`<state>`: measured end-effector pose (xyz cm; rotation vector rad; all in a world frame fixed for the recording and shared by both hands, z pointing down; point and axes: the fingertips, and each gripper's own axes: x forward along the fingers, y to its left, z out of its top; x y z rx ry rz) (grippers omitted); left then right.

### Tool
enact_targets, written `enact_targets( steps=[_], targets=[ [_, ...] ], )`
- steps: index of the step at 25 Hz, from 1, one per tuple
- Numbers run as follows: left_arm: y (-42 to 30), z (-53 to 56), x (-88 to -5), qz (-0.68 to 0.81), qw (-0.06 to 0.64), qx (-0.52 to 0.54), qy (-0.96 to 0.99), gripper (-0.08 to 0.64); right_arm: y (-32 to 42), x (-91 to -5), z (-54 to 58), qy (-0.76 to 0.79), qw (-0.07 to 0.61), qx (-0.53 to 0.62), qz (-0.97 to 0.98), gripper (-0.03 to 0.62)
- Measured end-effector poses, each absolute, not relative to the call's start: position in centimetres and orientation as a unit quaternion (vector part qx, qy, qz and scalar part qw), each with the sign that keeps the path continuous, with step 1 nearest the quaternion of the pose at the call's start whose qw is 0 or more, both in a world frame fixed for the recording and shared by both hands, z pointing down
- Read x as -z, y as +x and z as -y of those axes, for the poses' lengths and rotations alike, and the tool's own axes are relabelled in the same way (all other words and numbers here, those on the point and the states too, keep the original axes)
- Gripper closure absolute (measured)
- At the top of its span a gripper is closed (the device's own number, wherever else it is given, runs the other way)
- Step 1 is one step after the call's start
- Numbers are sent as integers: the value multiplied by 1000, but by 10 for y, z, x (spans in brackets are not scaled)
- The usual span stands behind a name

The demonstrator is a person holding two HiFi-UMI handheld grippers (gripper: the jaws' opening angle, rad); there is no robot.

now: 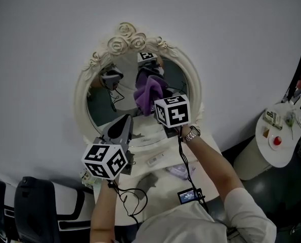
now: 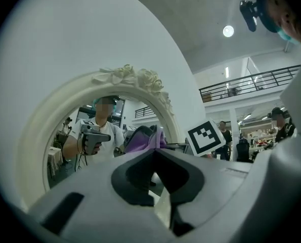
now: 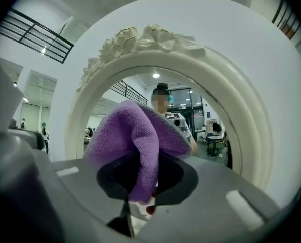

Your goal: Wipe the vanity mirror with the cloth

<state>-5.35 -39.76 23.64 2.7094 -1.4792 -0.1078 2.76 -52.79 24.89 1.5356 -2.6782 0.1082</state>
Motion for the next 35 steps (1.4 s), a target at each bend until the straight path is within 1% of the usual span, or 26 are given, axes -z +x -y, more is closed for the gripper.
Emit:
enact_targets(
  steps=[6,10,15,19,22,26,31,35],
  targets=[
    [-15,410,-242,444,32,29,895,558,88,-253,541,544,27,-34,838,523],
    [-3,411,-242,443,31,40,895,558,122,-257,548,566,26,-44,823,523],
    [-18,406,-244,475,31,55,878,558,140,-265,551,579,20,-54,813,525],
    [-50,391,-252,507,29,47,860,558,136,-264,546,580,1,-70,811,531],
    [-83,376,-257,538,26,48,841,558,103,-264,528,554,1,-61,830,532],
    [-119,364,-265,569,31,52,820,558,28,-271,501,494,3,-49,868,532],
    [-161,339,-275,615,18,45,787,558,-71,-298,472,421,31,-38,906,531],
    [-186,321,-283,650,-4,39,759,558,-132,-320,458,387,49,-18,921,531]
  ],
)
